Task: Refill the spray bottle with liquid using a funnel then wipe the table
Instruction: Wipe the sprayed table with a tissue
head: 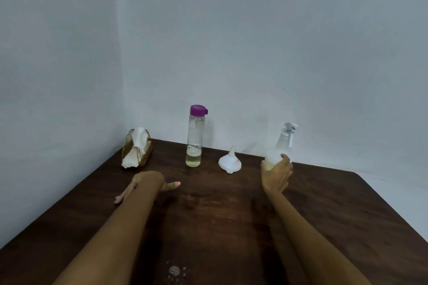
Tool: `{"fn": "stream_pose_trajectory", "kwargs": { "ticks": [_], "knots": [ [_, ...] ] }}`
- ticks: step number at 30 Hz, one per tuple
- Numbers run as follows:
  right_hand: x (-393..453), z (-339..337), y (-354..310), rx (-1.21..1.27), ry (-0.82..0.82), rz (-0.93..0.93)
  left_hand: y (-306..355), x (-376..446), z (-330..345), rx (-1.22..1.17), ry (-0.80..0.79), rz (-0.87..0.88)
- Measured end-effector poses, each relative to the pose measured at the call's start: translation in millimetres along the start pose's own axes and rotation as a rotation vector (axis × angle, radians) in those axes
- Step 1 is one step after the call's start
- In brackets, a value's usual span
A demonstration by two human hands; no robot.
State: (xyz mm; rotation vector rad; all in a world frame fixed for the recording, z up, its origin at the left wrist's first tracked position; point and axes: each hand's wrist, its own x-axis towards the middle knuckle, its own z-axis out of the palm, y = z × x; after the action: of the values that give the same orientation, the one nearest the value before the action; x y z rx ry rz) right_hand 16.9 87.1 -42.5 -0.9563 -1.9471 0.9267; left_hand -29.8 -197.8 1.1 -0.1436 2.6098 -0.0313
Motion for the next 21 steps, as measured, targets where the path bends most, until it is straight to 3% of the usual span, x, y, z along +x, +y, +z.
{"fn": "stream_pose_trajectory", "kwargs": {
  "ticks": [5,10,15,18,21],
  "knots": [
    [-62,11,-42,0.061,-0.177,-0.27,-44,-3,-1,-0.165,0.025,0.096],
    [-123,46,-92,0.087,-0.45,-0.355,-110,5,7,-0.026,0.212,0.054],
    [-181,109,-138,-0.014,-0.71,-0.494,-122,25,4,0.043,0.213,0.061],
    [-197,144,-161,-0.135,-0.724,-0.655,-116,45,-3,0.059,0.223,0.084],
    [-203,170,-179,-0.296,-0.603,-0.734,-110,57,-3,0.133,0.208,0.087]
  ]
}}
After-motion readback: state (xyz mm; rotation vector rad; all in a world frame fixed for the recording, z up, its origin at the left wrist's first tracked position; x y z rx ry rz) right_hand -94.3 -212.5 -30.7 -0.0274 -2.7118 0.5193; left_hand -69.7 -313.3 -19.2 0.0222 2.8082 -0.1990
